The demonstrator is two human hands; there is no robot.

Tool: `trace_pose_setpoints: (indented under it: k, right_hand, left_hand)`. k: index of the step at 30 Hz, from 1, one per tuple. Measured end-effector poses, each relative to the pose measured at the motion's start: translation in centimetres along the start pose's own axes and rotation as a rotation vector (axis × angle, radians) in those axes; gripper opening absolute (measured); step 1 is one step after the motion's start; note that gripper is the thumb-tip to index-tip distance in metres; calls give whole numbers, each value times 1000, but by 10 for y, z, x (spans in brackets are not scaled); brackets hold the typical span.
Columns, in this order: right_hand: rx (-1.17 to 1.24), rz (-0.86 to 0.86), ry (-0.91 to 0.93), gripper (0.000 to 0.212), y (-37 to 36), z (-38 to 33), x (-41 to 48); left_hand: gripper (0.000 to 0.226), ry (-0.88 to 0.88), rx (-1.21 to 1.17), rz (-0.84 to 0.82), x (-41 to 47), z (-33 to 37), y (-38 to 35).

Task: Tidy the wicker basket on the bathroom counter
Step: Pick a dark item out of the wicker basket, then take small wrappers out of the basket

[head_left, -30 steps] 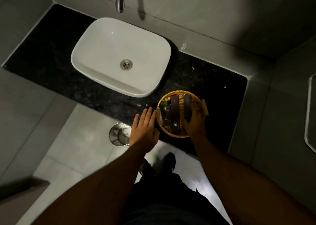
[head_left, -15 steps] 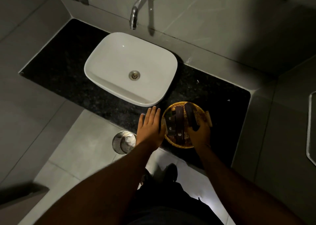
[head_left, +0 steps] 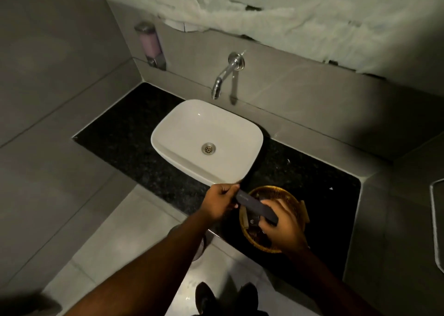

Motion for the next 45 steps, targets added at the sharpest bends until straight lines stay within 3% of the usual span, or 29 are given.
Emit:
trace_pose_setpoints:
  k: [4, 12, 21, 24, 28, 32, 35, 39, 45]
  right_hand:
    - [46, 10, 123, 31, 1, -31, 11]
    - [113, -53, 69, 40, 0, -50, 22]
    - [104, -81, 62, 34, 1, -49, 24]
    - [35, -33, 81, 33, 5, -51, 27]
    - [148, -80, -113, 20, 2, -51, 31]
    - [676, -79, -593, 20, -4, -41, 33]
    - [953, -217, -751, 41, -13, -41, 29]
    - [1065, -356, -935, 55, -27, -31, 23]
    - [1132, -304, -1196, 49, -42, -12, 14]
  left_hand:
    - [49, -30, -59, -6, -7, 9, 4]
    - [28, 30, -201, 154, -7, 18, 25]
    - [13, 9, -114, 57, -10, 16, 27]
    - [23, 98, -191, 56, -8, 15, 29]
    - [31, 154, -308, 5, -7, 19, 26]
    - [39, -68, -102, -169, -20, 39, 9]
    - [64, -344, 186, -272, -34, 54, -2]
    - [55, -645, 606, -178, -45, 80, 2]
    - [52, -782, 1042, -272, -59, 102, -7]
Point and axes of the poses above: each hand's wrist, its own x-axis towards the middle knuckle, its own y-axis out of the back of the hand, z = x × y, the point moved 8 cm from there along x, towards the middle knuckle, and after that the axes turned 14 degrees about z, right-handed, at the moved point
